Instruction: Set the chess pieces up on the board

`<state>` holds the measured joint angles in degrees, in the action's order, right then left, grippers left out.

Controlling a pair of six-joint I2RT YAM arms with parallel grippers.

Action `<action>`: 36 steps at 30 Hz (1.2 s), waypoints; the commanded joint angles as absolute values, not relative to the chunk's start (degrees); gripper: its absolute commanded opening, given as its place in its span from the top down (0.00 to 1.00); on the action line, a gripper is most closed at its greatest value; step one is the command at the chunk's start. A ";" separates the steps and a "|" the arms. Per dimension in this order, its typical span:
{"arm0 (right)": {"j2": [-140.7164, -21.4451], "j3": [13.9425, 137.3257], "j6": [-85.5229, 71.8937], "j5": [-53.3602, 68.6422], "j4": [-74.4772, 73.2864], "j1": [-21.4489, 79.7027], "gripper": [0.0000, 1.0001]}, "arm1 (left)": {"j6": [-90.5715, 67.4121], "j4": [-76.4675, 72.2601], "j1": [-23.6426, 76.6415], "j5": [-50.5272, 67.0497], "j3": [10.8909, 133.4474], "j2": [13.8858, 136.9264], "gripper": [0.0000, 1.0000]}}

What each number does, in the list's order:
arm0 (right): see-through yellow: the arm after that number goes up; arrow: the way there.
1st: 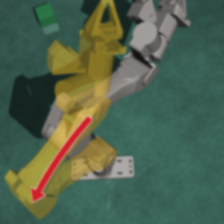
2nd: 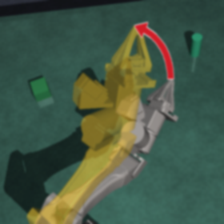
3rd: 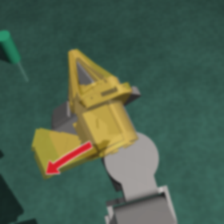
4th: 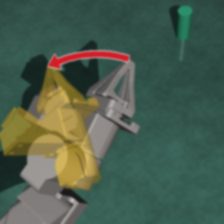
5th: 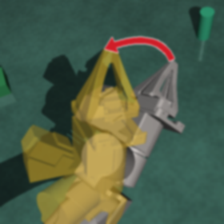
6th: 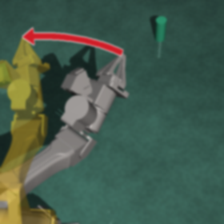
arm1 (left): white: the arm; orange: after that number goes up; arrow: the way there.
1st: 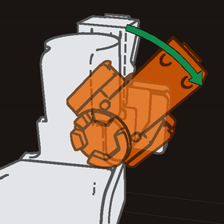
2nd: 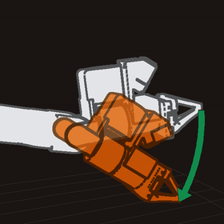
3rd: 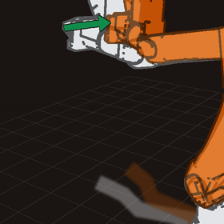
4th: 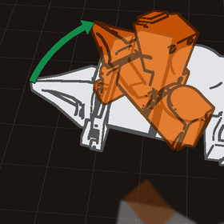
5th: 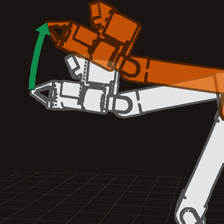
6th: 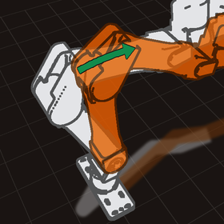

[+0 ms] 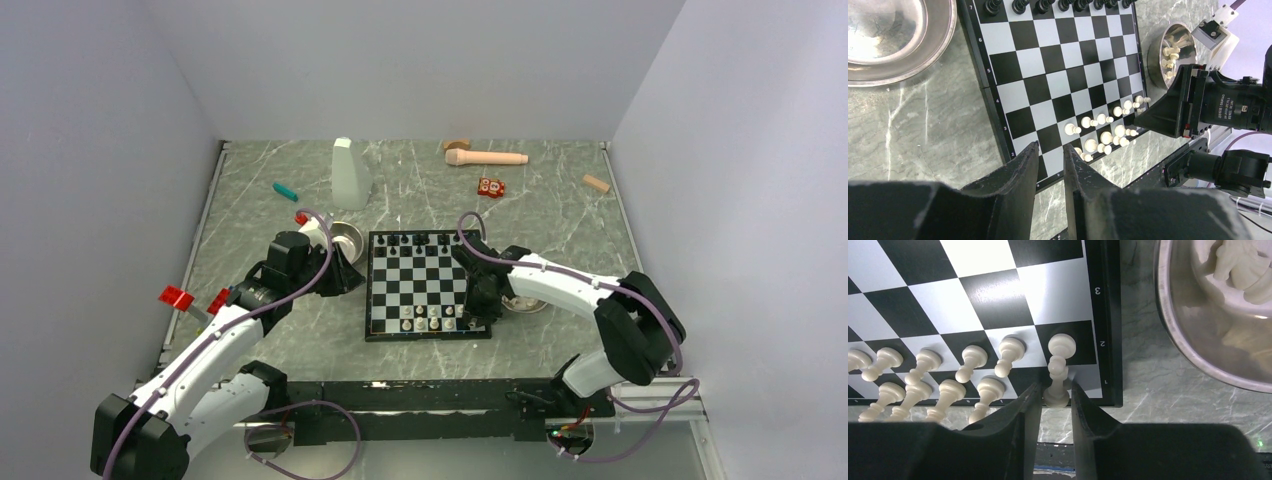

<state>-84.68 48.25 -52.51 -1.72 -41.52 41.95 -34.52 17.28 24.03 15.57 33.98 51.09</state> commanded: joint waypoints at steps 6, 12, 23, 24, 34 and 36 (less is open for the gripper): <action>-85.63 50.02 -52.56 -2.75 -41.62 42.73 0.76 | -33.70 16.61 23.80 15.75 33.67 50.10 0.70; -83.25 48.12 -52.02 -2.90 -41.53 42.78 0.87 | -33.89 16.72 23.68 16.67 34.27 50.22 0.69; -68.12 45.27 -43.41 -4.43 -37.18 44.01 1.00 | -33.50 20.18 23.71 19.64 41.12 49.49 0.68; -65.65 45.20 -41.54 -4.33 -34.58 44.98 1.00 | -33.51 20.53 23.73 20.23 42.15 49.48 0.68; -47.57 38.85 -16.46 -9.89 -7.44 65.24 1.00 | -39.27 18.72 26.13 26.96 50.51 48.59 0.69; -46.41 37.94 -12.10 -10.01 -4.15 67.77 1.00 | -40.47 18.81 27.89 26.55 51.39 48.15 0.68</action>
